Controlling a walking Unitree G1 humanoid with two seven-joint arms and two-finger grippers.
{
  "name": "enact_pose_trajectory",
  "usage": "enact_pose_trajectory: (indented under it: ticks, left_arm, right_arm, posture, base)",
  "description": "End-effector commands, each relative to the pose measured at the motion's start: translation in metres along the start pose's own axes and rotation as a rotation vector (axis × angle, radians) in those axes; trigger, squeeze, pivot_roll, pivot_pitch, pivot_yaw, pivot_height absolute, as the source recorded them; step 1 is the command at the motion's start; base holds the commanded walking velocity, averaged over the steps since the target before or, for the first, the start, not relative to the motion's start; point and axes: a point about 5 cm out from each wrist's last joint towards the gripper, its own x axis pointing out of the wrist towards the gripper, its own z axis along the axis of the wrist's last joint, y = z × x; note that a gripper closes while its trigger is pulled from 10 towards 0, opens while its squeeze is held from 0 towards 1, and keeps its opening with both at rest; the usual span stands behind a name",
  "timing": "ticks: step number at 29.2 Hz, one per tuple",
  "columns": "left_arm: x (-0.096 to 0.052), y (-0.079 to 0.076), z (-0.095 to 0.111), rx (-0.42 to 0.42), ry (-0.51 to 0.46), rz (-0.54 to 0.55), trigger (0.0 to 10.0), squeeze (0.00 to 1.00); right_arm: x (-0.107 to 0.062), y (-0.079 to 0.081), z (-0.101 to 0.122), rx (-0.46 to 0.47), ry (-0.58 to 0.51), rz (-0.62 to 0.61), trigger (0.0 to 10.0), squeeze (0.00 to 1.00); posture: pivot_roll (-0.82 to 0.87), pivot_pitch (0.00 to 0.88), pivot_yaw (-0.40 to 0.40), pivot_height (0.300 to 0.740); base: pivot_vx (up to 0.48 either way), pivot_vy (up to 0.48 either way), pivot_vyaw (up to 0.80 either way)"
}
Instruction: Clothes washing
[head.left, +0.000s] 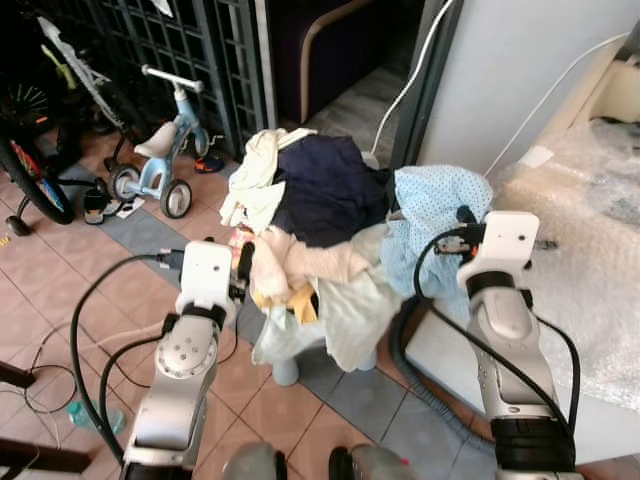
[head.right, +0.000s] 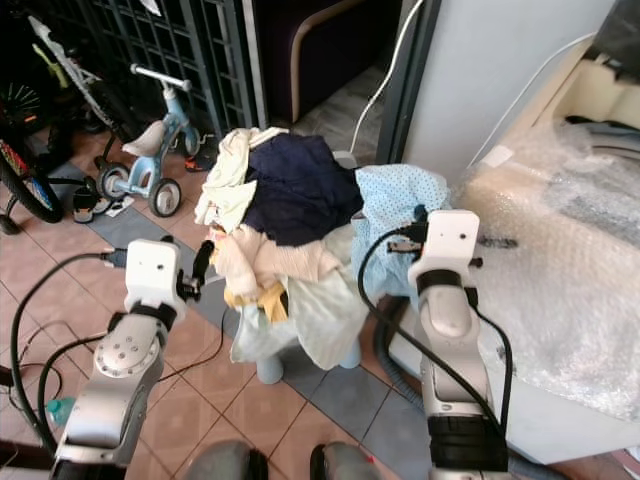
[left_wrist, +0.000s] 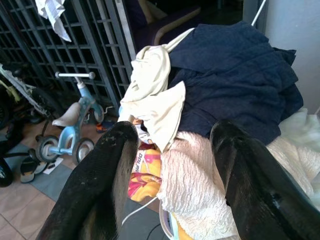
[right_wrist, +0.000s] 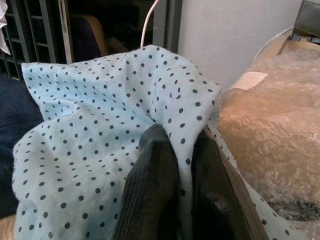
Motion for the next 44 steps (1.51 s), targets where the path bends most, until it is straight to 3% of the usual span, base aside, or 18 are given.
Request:
enact_pose_trajectory:
  ticks: [1,10,17,23,34,44]
  left_arm:
    - [0.001,-0.001,0.001,-0.007,-0.005,-0.015,10.0,0.00]
    - [0.002,-0.004,0.003,-0.036,-0.016,-0.037,10.0,0.00]
    - [0.003,-0.005,0.006,-0.070,-0.040,-0.064,10.0,0.00]
    - [0.002,-0.005,0.010,-0.107,-0.055,-0.076,10.0,0.00]
    - [0.001,-0.010,0.010,-0.119,-0.062,-0.106,10.0,0.00]
    - [0.000,-0.009,0.010,-0.121,-0.058,-0.112,10.0,0.00]
  right_arm:
    - [0.000,-0.003,0.000,-0.007,-0.004,-0.012,10.0,0.00]
    - [0.006,-0.004,0.014,-0.095,-0.082,-0.009,10.0,0.00]
    - [0.026,-0.023,0.041,-0.162,-0.181,-0.063,10.0,0.00]
    - [0.031,-0.026,0.052,-0.186,-0.229,-0.059,10.0,0.00]
    - [0.038,-0.014,0.059,-0.242,-0.274,0.065,10.0,0.00]
    - [0.053,-0.014,0.070,-0.252,-0.311,0.096,10.0,0.00]
  posture:
    - [0.01,0.076,0.033,0.740]
    - [0.00,0.076,0.035,0.740]
    - [0.00,0.083,0.034,0.740]
    - [0.00,0.091,0.032,0.740]
    - [-0.01,0.093,0.032,0.740]
    - [0.00,0.097,0.035,0.740]
  base:
    - [0.000,0.000,-0.80]
    - [0.000,0.000,-0.80]
    - [0.000,0.000,-0.80]
    - [0.131,0.000,-0.75]
    - [0.308,0.000,0.00]
    - [0.480,0.000,0.00]
